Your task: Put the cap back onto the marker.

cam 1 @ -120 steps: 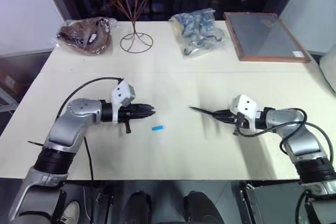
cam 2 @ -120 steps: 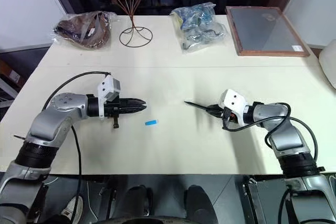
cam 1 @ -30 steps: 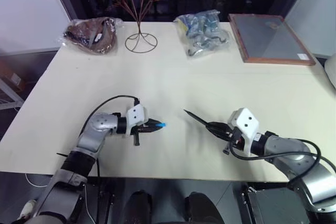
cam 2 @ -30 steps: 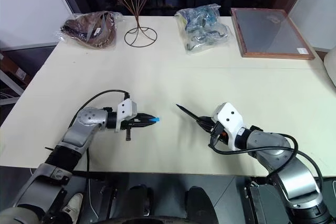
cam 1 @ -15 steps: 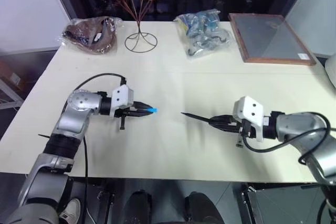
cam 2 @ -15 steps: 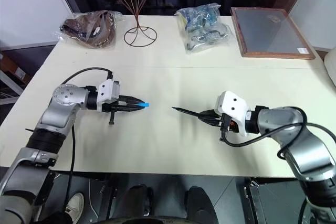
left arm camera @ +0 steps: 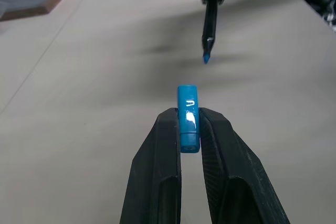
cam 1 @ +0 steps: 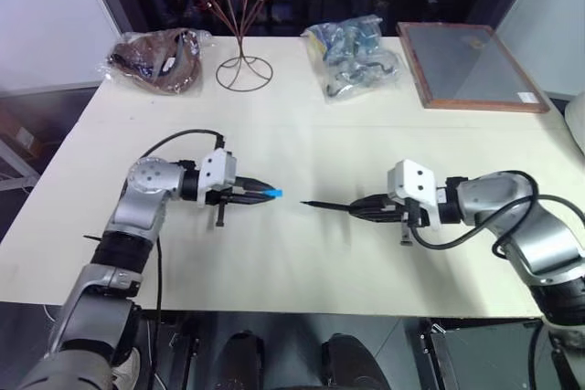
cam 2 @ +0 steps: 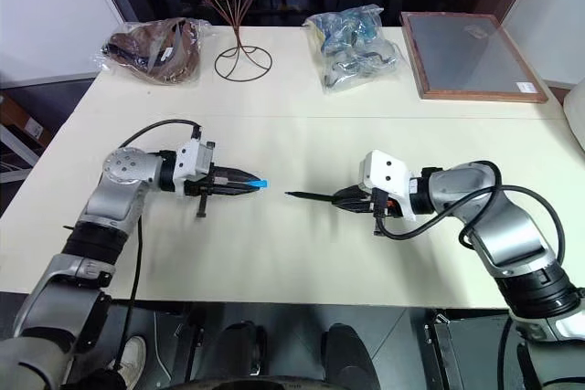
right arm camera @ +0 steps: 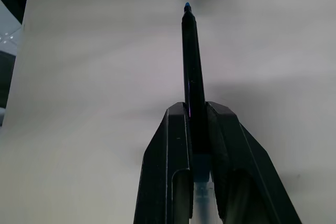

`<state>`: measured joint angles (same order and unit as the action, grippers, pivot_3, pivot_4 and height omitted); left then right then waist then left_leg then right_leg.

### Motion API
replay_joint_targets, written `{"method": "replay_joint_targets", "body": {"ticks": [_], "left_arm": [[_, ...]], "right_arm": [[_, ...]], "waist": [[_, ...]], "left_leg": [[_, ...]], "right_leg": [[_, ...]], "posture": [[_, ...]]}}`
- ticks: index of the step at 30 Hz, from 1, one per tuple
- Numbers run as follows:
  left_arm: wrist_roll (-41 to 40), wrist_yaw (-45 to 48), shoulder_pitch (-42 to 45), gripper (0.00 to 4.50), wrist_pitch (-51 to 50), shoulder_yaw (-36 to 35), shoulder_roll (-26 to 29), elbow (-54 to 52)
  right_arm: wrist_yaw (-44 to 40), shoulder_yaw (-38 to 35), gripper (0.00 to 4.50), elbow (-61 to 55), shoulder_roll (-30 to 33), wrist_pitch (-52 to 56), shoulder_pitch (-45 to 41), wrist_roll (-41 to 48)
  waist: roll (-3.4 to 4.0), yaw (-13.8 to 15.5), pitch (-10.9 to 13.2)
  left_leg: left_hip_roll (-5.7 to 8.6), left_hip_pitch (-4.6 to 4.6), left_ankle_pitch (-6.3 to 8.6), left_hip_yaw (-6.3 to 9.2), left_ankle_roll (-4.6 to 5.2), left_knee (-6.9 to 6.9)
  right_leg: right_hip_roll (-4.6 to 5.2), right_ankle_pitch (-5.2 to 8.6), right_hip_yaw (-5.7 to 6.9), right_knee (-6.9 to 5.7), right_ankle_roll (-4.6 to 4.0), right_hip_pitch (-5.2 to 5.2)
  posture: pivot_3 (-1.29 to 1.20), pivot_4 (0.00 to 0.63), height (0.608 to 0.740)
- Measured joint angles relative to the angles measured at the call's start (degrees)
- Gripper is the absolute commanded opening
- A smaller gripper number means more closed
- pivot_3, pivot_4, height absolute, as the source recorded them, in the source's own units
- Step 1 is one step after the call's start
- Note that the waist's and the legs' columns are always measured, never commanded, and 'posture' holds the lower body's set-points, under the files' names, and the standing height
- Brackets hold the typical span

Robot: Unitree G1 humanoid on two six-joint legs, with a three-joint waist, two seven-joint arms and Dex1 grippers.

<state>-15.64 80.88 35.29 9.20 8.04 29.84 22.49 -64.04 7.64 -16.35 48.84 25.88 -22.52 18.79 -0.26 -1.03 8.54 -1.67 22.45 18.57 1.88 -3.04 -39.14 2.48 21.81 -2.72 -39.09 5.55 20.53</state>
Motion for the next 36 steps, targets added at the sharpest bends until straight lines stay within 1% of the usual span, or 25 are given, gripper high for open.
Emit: {"method": "replay_joint_targets", "body": {"ticks": [19, 36], "left_arm": [[-0.4, 0.49, -0.76, 0.61, -0.05, -0.12, -0.63, -0.02], [-0.39, 0.29, -0.76, 0.61, -0.05, -0.1, -1.04, -0.16]], "right_arm": [[1.29, 0.69, 0.0, -0.11, -1.91, 1.25, -2.1, -0.56], [1.8, 1.33, 0.0, -1.55, -2.72, 1.89, -1.56, -0.54]], "waist": [[0.0, -0.05, 0.0], [0.0, -0.03, 0.0]], "left_leg": [[0.0, 0.0, 0.0, -0.01, 0.0, 0.0], [0.0, 0.0, 0.0, 0.0, 0.0, 0.0]], "right_leg": [[0.0, 0.0, 0.01, 0.0, 0.0, 0.01], [0.0, 0.0, 0.01, 0.0, 0.0, 0.01]], "posture": [[0.0, 0.15, 0.74], [0.0, 0.15, 0.74]]}}
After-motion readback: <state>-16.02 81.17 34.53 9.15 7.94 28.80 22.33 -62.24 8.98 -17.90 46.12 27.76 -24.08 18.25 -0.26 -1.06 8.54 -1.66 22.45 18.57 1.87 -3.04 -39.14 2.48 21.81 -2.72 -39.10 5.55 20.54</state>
